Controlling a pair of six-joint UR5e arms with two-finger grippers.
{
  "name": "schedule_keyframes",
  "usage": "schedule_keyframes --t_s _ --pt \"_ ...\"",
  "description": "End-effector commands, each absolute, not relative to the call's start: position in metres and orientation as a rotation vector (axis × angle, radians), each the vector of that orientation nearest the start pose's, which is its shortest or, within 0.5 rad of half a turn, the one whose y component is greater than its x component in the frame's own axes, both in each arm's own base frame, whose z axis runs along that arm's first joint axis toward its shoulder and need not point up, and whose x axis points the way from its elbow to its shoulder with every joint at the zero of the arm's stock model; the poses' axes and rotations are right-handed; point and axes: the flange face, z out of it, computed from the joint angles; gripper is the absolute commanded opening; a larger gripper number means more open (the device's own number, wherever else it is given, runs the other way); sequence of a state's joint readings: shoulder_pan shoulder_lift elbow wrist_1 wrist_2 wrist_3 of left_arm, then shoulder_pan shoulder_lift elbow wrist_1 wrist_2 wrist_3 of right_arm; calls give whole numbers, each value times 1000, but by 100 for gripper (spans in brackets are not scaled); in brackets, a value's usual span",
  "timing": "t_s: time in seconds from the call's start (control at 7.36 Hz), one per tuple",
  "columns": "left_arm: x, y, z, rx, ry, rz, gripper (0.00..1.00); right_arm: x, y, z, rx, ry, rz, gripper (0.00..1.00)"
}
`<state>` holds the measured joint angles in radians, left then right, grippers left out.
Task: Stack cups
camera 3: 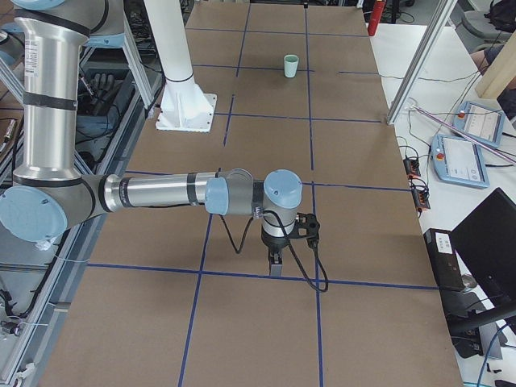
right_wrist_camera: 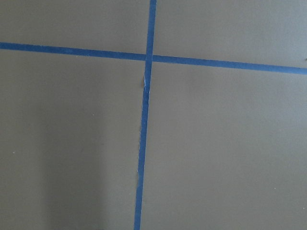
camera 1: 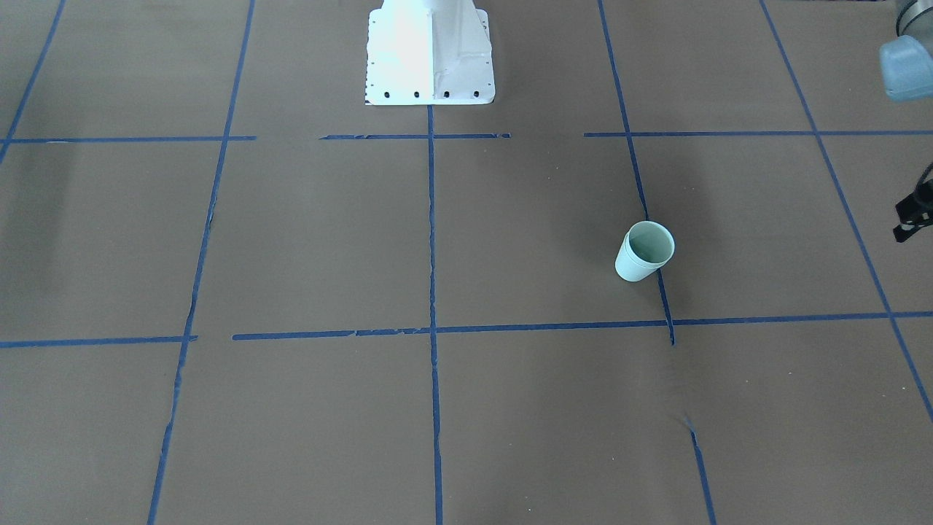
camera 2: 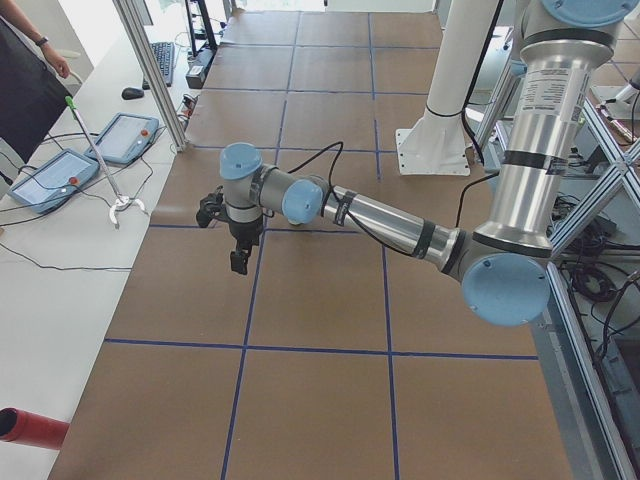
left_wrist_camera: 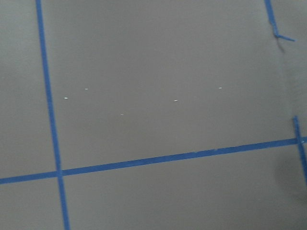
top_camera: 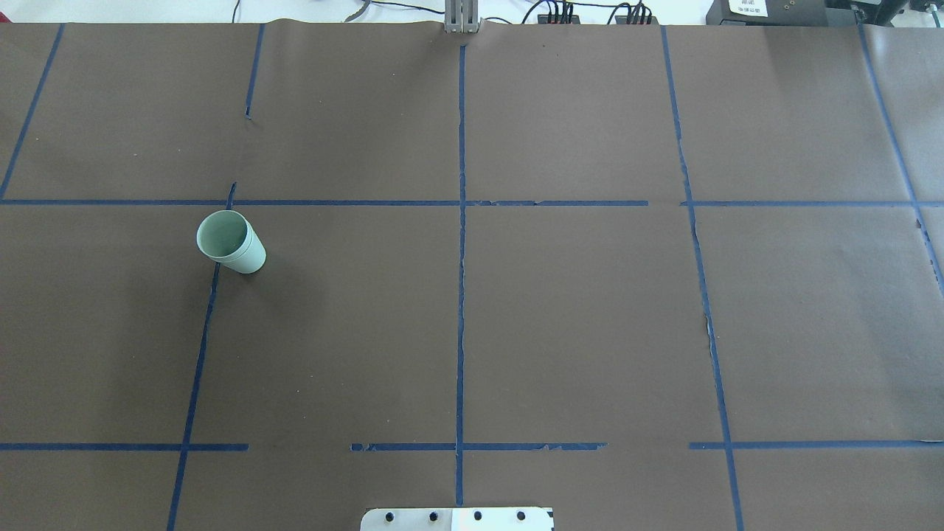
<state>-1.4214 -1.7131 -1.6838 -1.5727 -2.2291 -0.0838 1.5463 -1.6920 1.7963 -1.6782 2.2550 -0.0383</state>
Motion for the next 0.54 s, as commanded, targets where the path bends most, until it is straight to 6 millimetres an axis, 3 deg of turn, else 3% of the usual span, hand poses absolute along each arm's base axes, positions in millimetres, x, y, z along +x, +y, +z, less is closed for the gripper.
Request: schedule_keyframes --t_s 0.0,0.14,0.41 --pt "-74 -545 621 134 659 169 100 60 -440 621 2 -684 -59 100" --pt "-73 -539 625 75 714 142 100 60 -440 621 2 -684 -59 100" --pt "-71 -538 603 65 745 139 100 60 -440 621 2 -684 -58 100"
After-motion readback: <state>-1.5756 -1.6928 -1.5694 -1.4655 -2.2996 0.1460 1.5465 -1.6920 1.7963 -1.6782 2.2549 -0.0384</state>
